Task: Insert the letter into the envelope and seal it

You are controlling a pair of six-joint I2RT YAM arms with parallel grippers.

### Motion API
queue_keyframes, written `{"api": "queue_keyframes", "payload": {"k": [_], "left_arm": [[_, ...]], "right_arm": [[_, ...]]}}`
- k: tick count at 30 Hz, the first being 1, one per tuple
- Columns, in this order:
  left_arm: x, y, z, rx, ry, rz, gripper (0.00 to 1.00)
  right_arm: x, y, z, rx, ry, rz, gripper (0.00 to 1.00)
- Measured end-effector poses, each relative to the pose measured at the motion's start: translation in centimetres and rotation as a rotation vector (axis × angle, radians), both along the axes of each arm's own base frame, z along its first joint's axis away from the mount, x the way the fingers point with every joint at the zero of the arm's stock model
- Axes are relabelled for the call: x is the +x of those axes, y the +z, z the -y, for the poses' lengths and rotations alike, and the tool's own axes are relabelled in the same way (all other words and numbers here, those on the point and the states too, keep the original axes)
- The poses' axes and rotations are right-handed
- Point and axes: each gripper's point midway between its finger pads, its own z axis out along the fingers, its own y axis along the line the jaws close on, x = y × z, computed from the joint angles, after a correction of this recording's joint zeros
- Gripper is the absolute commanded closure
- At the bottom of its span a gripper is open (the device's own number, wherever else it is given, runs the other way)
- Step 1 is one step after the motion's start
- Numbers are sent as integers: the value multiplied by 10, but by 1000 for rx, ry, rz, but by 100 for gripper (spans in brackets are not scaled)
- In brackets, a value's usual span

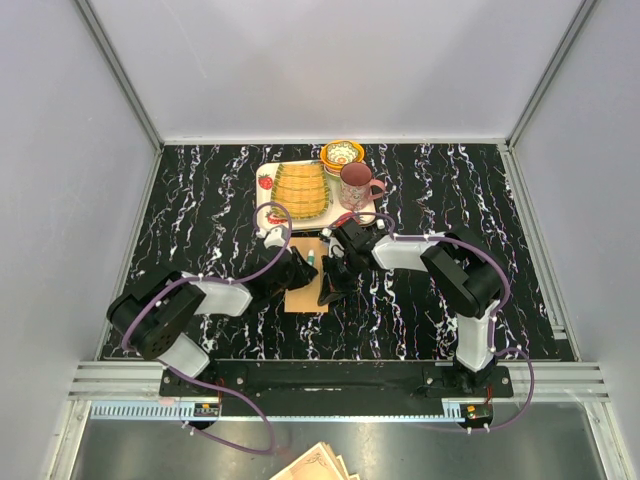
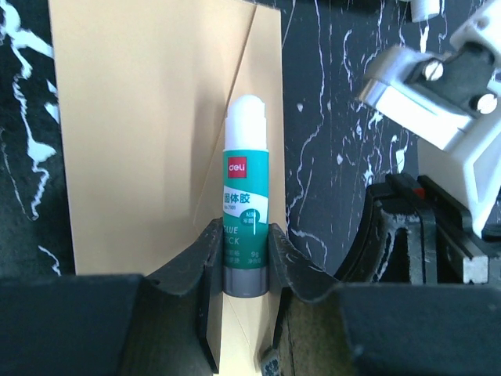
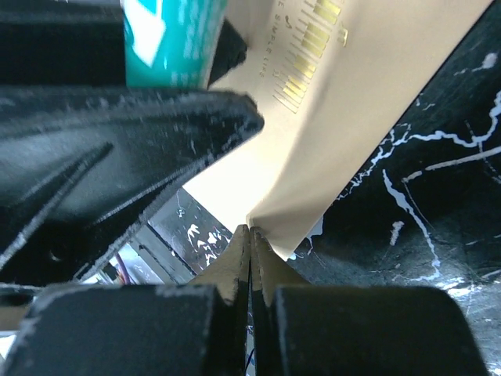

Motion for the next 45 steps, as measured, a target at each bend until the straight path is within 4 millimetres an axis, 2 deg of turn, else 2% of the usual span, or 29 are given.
{"api": "queue_keyframes", "payload": {"k": [5, 10, 14, 19, 25, 31, 37, 45], "left_arm": [[-11, 1, 5, 3, -28, -39, 100], [-13, 0, 7, -2, -22, -66, 100], [-9, 1, 4, -1, -16, -72, 100], [7, 1, -3, 11, 5, -59, 100], [18, 1, 0, 25, -4, -36, 100], [13, 1, 2, 19, -11, -47, 100], [-8, 0, 2, 5, -13, -91, 100], [-2, 0, 0, -3, -6, -98, 100]], "right_arm": [[0, 0, 0, -3, -3, -4, 100], [0, 0, 0, -4, -4, -3, 100], [0, 0, 0, -5, -5, -3, 100], [1, 0, 0, -6, -8, -5, 100], [1, 0, 1, -7, -11, -5, 100], [2, 0, 1, -7, -16, -8, 100], [2, 0, 1, -8, -19, -10, 100], [3, 0, 2, -10, -24, -11, 100]]}}
